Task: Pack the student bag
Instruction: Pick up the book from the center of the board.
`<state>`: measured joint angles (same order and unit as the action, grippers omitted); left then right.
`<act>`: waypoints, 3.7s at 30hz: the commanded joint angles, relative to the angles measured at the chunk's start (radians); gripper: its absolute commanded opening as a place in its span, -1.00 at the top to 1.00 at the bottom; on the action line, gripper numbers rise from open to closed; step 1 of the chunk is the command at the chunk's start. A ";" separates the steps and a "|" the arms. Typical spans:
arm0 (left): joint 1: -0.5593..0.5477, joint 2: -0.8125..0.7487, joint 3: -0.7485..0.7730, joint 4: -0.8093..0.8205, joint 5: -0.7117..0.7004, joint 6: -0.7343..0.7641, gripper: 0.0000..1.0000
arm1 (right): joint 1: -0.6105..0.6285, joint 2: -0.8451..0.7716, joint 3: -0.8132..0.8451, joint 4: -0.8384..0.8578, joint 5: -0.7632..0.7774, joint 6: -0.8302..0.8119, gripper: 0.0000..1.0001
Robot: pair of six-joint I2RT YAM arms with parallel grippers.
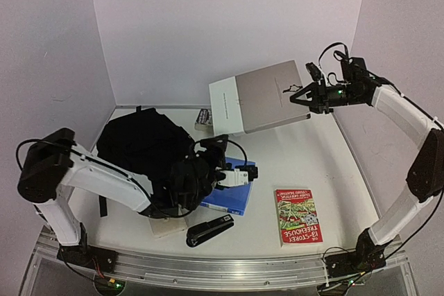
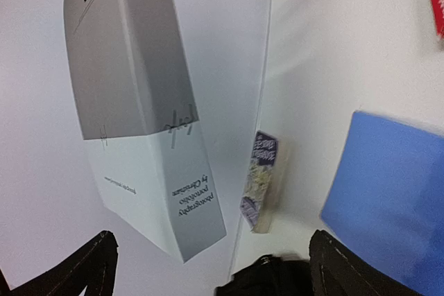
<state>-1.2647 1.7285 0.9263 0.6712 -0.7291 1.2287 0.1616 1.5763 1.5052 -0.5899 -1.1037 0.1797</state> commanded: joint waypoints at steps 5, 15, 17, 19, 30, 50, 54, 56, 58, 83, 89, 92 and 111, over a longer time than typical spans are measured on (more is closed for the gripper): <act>0.180 -0.336 0.208 -0.857 0.335 -0.883 -0.95 | 0.001 -0.142 -0.044 -0.156 0.055 -0.319 0.92; 0.482 -0.405 0.383 -1.097 0.903 -1.258 -0.98 | 0.090 -0.163 -0.075 -0.400 0.072 -0.589 1.00; 0.506 -0.388 0.410 -1.130 1.012 -1.289 -0.98 | 0.124 -0.159 -0.064 -0.446 0.089 -0.635 1.00; 0.518 -0.363 0.436 -1.165 1.103 -1.305 -0.98 | 0.150 -0.148 -0.050 -0.487 0.098 -0.678 1.00; 0.521 -0.288 0.521 -1.235 1.417 -1.349 -0.98 | 0.269 -0.068 0.022 -0.632 0.137 -0.803 1.00; 0.520 -0.146 0.631 -1.289 1.610 -1.390 -0.99 | 0.382 -0.029 0.078 -0.663 0.181 -0.800 1.00; 0.518 -0.122 0.647 -1.306 1.646 -1.379 -0.99 | 0.404 -0.012 0.096 -0.667 0.190 -0.796 1.00; 0.513 -0.117 0.651 -1.313 1.651 -1.377 -0.99 | 0.411 -0.002 0.101 -0.666 0.192 -0.794 1.00; 0.504 -0.111 0.656 -1.321 1.651 -1.371 -0.99 | 0.420 0.010 0.106 -0.667 0.192 -0.791 1.00; 0.396 -0.071 0.622 -1.291 1.785 -1.275 -0.35 | 0.527 0.082 0.225 -0.677 0.151 -0.779 0.97; 0.392 -0.093 0.609 -1.277 1.818 -1.276 -0.01 | 0.528 0.105 0.255 -0.681 0.128 -0.764 0.85; 0.392 -0.097 0.603 -1.265 1.808 -1.292 0.14 | 0.527 0.113 0.277 -0.678 0.126 -0.748 0.69; 0.762 -0.372 0.313 -0.385 1.252 -1.992 0.63 | 0.193 -0.002 0.154 0.092 0.282 0.061 -0.97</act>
<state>-0.5496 1.4823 1.2679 -0.0735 0.7556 -0.5410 0.3349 1.6397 1.7020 -0.7900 -0.8823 -0.0183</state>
